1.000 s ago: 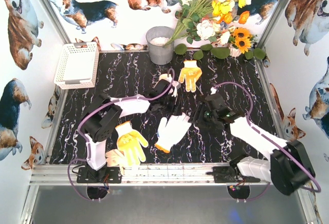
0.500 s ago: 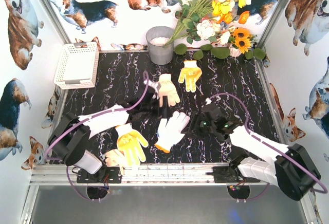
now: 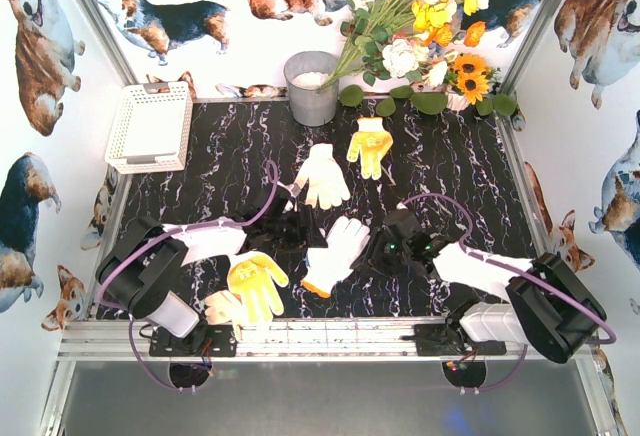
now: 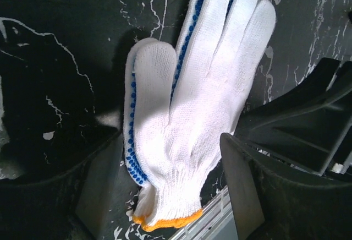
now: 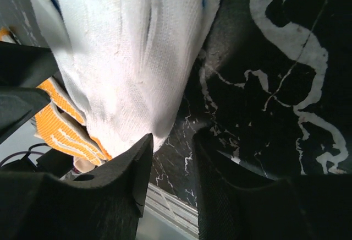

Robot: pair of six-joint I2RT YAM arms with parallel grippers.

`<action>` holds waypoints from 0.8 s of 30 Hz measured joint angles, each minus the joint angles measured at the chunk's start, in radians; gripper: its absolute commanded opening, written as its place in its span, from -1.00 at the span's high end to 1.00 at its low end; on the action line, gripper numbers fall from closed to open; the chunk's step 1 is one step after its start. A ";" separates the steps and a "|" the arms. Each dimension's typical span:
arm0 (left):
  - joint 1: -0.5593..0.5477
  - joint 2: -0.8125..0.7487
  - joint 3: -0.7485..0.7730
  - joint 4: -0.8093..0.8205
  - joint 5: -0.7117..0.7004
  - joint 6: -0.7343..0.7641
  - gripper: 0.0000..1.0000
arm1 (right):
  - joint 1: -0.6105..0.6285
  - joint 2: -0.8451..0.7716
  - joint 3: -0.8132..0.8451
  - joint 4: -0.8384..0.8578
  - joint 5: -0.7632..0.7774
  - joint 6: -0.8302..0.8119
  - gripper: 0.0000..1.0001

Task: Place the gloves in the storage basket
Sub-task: Pick up the glove from the center of the board.

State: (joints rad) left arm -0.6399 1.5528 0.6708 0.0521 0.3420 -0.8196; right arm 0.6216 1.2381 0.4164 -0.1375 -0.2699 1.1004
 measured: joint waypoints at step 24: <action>0.001 0.019 -0.148 0.259 0.054 -0.129 0.58 | 0.000 0.092 0.005 0.116 -0.013 0.029 0.31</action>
State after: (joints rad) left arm -0.6388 1.5719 0.5232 0.3115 0.3958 -0.9489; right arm 0.6216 1.3296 0.4210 -0.0216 -0.2829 1.1290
